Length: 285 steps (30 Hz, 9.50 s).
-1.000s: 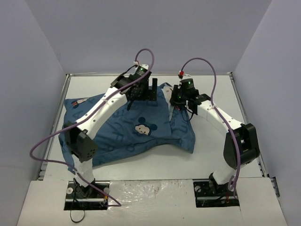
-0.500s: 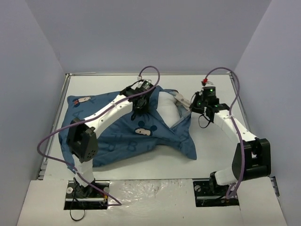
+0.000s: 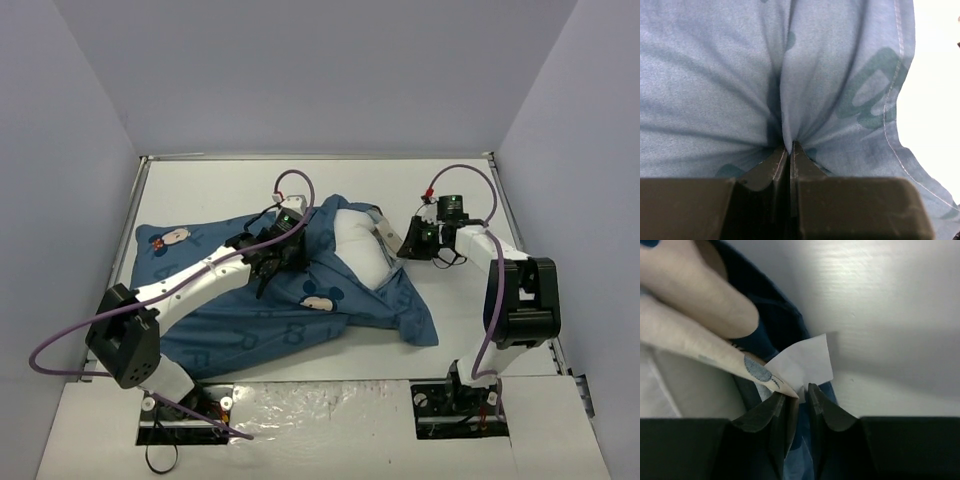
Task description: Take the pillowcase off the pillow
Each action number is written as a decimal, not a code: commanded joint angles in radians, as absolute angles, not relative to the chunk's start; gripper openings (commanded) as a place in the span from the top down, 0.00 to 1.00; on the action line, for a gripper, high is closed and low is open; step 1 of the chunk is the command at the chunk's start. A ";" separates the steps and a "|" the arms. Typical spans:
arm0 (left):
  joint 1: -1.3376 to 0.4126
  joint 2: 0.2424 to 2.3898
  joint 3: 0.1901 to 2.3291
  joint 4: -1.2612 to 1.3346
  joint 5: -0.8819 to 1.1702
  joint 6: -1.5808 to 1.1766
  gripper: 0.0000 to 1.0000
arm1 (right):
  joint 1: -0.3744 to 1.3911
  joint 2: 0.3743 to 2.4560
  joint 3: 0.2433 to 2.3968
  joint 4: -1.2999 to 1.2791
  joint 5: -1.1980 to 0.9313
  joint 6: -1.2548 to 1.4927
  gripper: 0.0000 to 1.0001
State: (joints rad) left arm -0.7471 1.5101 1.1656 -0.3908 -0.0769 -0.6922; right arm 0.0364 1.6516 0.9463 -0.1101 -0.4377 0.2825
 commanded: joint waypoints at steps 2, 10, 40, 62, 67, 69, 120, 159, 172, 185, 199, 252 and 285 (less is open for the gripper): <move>-0.782 1.535 1.097 -0.600 -0.052 -0.661 0.98 | 0.008 1.576 1.064 -0.060 -0.676 0.077 0.66; -0.801 1.555 1.074 -0.569 -0.055 -0.644 0.98 | 0.061 1.468 1.219 0.035 -0.769 -0.075 0.27; -0.831 1.505 1.088 -0.578 -0.107 -0.609 0.98 | 0.164 1.734 1.108 0.044 -0.529 -0.223 0.92; -0.946 1.767 1.862 -0.735 -0.003 -0.468 0.20 | 0.115 1.512 0.749 0.504 -0.954 0.221 1.00; -0.980 1.943 2.024 -0.877 -0.080 -0.459 0.20 | 0.115 1.508 0.729 0.541 -0.974 0.262 1.00; -0.991 2.011 2.081 -0.977 -0.162 -0.457 0.20 | 0.114 1.509 0.729 0.546 -0.976 0.264 1.00; -0.894 1.368 1.434 -0.508 0.043 -0.373 0.98 | 0.037 1.907 0.857 1.064 -0.865 0.874 1.00; -0.564 1.652 1.681 -0.288 -0.002 -0.655 0.98 | 0.271 1.321 1.025 -0.229 -0.719 -0.811 0.00; -0.523 1.605 1.695 -0.244 0.000 -0.741 0.98 | 0.308 1.305 0.789 0.109 -0.668 -0.461 0.39; -0.430 1.683 1.888 -0.207 0.009 -0.877 0.98 | 0.485 1.092 0.761 -0.271 -0.884 -0.848 1.00; -0.362 1.818 2.184 -0.368 0.161 -0.899 0.98 | 0.762 1.124 0.698 -0.301 -0.594 -1.145 1.00; -0.709 2.084 2.399 -1.039 -0.144 -0.578 0.98 | 0.816 1.034 0.592 -0.124 -0.490 -1.037 1.00; -0.503 1.818 1.872 -0.420 0.333 -0.861 0.98 | 0.649 0.996 0.998 -0.311 -0.765 -0.802 0.20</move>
